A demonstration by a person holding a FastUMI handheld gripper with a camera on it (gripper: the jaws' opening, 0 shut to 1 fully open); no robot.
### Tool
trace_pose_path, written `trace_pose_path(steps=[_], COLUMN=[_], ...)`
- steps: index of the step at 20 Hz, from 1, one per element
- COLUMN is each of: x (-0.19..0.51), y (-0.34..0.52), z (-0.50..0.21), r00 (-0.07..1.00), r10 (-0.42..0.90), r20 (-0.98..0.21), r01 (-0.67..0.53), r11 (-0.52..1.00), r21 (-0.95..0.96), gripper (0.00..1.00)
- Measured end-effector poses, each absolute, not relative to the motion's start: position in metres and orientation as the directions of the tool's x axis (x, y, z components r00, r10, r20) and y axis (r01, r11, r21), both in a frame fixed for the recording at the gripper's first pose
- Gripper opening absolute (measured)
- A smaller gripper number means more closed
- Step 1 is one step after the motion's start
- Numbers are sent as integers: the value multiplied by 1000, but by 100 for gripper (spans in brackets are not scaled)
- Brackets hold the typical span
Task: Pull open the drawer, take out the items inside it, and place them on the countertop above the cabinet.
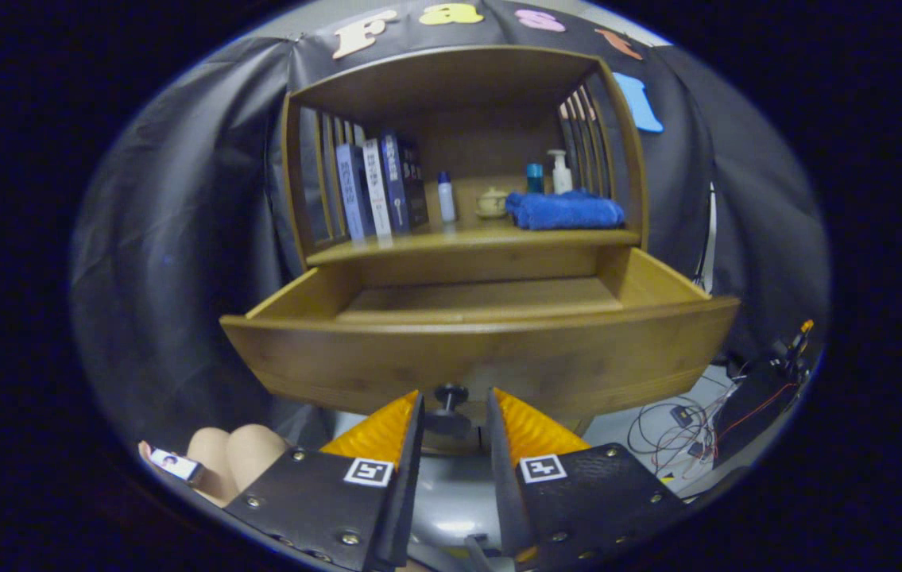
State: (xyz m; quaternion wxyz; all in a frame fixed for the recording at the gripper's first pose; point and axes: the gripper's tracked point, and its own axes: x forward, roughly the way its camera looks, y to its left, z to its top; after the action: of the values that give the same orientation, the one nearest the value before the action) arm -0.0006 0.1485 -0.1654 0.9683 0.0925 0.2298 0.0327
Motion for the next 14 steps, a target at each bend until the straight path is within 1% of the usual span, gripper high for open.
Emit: trace_pose_path(steps=[3, 6, 9, 11, 14], x=[26, 59, 91, 110, 133], y=[144, 144, 152, 159, 160], z=[-122, -109, -119, -130, -153], r00=[921, 922, 890, 852, 792], r10=[111, 121, 151, 167, 140], r20=[-372, -367, -430, -496, -595], r01=[-42, -64, -85, -109, -121], r11=[981, 984, 982, 984, 990], r21=[190, 166, 168, 145, 72], gripper=[44, 43, 43, 44, 44])
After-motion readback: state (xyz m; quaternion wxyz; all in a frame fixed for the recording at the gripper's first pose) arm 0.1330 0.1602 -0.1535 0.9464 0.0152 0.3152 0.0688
